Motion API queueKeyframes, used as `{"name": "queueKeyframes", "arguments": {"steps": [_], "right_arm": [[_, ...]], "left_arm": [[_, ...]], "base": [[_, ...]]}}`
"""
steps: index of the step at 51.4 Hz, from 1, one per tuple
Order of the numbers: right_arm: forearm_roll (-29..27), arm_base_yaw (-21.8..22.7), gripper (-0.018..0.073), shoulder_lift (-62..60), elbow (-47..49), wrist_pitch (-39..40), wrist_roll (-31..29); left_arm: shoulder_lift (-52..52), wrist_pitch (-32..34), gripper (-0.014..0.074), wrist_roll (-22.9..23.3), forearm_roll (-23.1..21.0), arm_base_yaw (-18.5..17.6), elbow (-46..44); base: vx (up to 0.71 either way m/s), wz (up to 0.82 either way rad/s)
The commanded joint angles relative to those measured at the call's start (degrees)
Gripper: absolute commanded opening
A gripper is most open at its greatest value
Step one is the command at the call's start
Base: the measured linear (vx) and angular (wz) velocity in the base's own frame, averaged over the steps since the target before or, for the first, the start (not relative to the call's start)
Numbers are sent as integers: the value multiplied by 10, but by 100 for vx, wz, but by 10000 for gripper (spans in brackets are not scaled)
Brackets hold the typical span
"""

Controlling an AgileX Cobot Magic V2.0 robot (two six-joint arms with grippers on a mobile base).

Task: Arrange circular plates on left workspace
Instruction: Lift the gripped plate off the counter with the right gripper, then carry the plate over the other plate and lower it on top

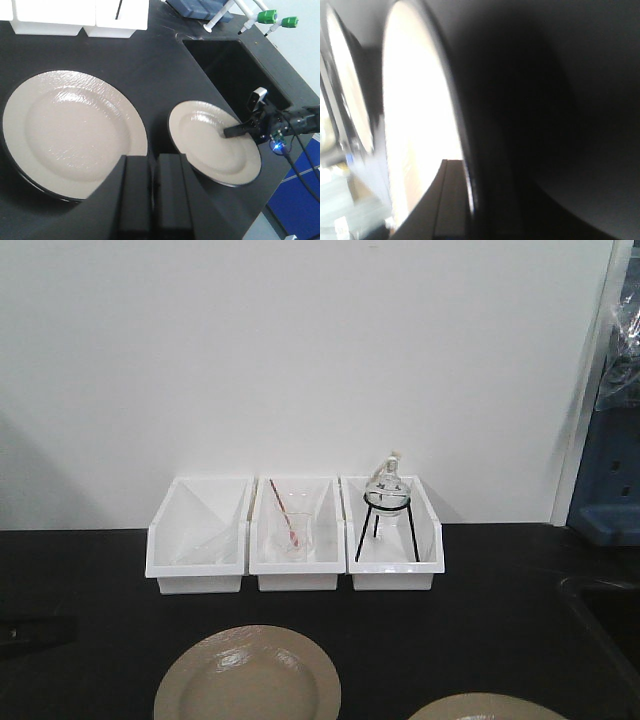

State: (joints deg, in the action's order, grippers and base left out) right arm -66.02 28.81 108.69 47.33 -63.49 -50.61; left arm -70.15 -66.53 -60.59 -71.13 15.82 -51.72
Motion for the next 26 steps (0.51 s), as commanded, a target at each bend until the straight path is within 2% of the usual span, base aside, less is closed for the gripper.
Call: {"name": "queueKeyframes", "arguments": {"steps": [1, 4, 10, 16, 23, 26], "right_arm": [[-100, 11, -5, -60, 12, -89, -6], [-130, 9, -5, -81, 12, -89, -4], [-198, -27, -5, -112, 12, -81, -2], [-256, -101, -5, -127, 12, -35, -2], [-357, -213, -5, -126, 12, 48, -14], [-363, -264, -5, -121, 27, 96, -18]], "left_arm": [[13, -10, 164, 3, -44, -2, -15], [13, -10, 164, 3, -44, -2, -15], [13, -10, 164, 3, -44, -2, -15], [13, -9, 164, 3, -44, -2, -15], [13, -4, 164, 3, -44, -2, -15], [13, -3, 164, 3, -44, -2, -15]], "base": [[0, 0], [0, 0], [0, 0], [0, 0], [0, 0], [0, 0]]}}
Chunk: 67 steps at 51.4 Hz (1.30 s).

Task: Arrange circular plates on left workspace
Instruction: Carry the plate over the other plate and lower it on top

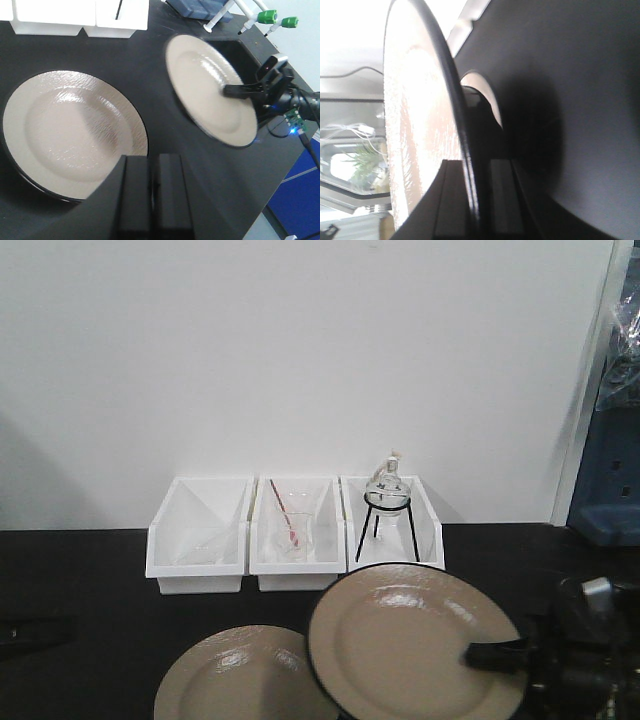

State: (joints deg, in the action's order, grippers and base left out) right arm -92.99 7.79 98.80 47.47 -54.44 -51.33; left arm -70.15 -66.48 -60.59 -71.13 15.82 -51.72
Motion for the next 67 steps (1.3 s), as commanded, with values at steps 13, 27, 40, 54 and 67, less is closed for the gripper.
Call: {"name": "queueKeyframes", "arguments": {"steps": [13, 27, 40, 54, 67], "right_arm": [[-94, -193, -4, 56, 152, 91, 24], [-93, -252, -4, 156, 244, 101, 44], [-89, -276, 50, 195, 267, 121, -26], [-89, -278, 354, 195, 267, 136, -180], [-89, -277, 449, 182, 267, 181, -360]], "left_arm": [[13, -3, 164, 3, -44, -2, -15], [13, -2, 164, 3, -44, -2, -15], [13, -1, 164, 3, -43, -2, -15], [13, -1, 164, 3, -43, -2, -15], [13, -3, 164, 3, -42, -2, -15]], "base": [[0, 0], [0, 0], [0, 0], [0, 0], [0, 0]]}}
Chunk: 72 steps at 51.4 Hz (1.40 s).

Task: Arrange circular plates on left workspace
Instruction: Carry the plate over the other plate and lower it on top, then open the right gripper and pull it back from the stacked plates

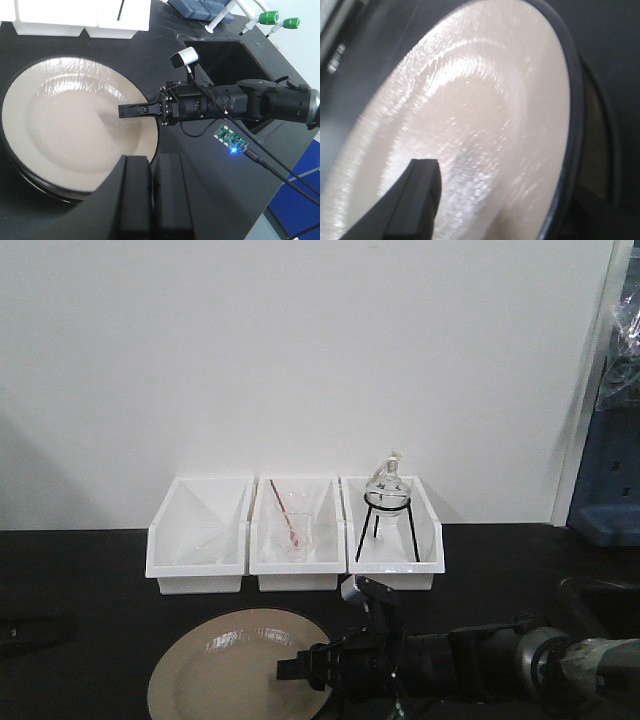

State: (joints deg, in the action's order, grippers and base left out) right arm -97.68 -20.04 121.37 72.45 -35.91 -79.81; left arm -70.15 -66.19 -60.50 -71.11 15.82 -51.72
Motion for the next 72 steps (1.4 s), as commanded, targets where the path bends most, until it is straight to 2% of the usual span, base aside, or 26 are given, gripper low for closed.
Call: {"name": "queueKeyframes", "arguments": {"steps": [1, 16, 27, 29, 33, 36, 37, 38, 42, 48, 60, 66, 72], "right_arm": [[-42, 1, 449, -46, 17, 2, -88], [-28, 1, 449, -94, 17, 160, -196], [-5, 1, 431, -140, 17, 282, -208], [-3, 1, 400, -158, 16, 311, -208], [-3, 1, 272, -205, 10, 381, -208], [-3, 1, 135, -244, -1, 433, -208], [-5, 1, -15, -312, -25, 493, -210], [-6, 1, -15, -329, -34, 503, -212], [-6, 1, -11, -389, -72, 516, -225], [-12, 1, -8, -490, -144, 516, -233], [-16, 1, -5, -651, -282, 518, -243], [-17, 1, -6, -704, -327, 519, -243], [-17, 1, -6, -730, -347, 519, -243]], "left_arm": [[13, -6, 164, 2, -42, -2, -15], [13, -3, 164, 2, -39, -2, -15], [13, 13, 164, 1, -29, -2, -15], [13, 22, 164, 1, -17, -2, -15], [13, 53, 162, 2, 21, -2, -15], [13, 74, 142, 3, 55, -2, -15], [13, 94, 83, 14, 90, -2, -15], [13, 98, 62, 18, 97, -2, -15], [15, 114, -10, 27, 117, -2, -15], [36, 151, -1, 22, 126, -2, 6], [160, 238, -1, -65, 115, -2, 142], [237, 253, -1, -111, 105, -2, 206], [313, 262, -1, -114, 105, -2, 247]], "base": [[0, 0], [0, 0], [0, 0], [0, 0], [0, 0], [0, 0], [0, 0], [0, 0], [0, 0], [0, 0], [0, 0], [0, 0], [0, 0]]}}
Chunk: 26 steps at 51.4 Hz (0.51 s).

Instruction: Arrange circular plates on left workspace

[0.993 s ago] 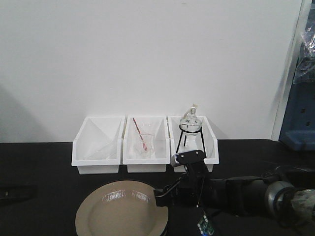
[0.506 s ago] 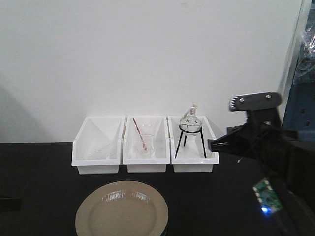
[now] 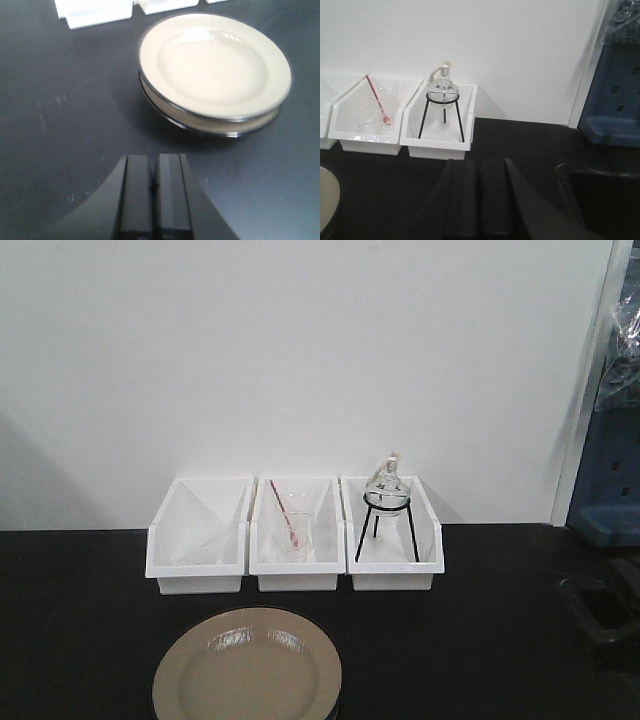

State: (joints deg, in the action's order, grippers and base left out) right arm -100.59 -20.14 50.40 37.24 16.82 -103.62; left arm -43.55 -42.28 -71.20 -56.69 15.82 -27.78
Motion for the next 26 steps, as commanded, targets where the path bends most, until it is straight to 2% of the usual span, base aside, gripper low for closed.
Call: {"name": "queueKeyframes", "arguments": {"steps": [1, 13, 26], "right_arm": [[8, 2, -6, -23, 2, -8, -4], [-4, 2, -4, -32, -15, -8, -3], [-4, 2, -4, -30, -15, -8, -3]], "left_arm": [[54, 23, -1, -5, -39, -2, 11], [130, -19, -1, 4, -37, -2, 20], [158, -58, -1, 4, -37, -2, 20]], "base": [[0, 0], [0, 0], [0, 0]]}}
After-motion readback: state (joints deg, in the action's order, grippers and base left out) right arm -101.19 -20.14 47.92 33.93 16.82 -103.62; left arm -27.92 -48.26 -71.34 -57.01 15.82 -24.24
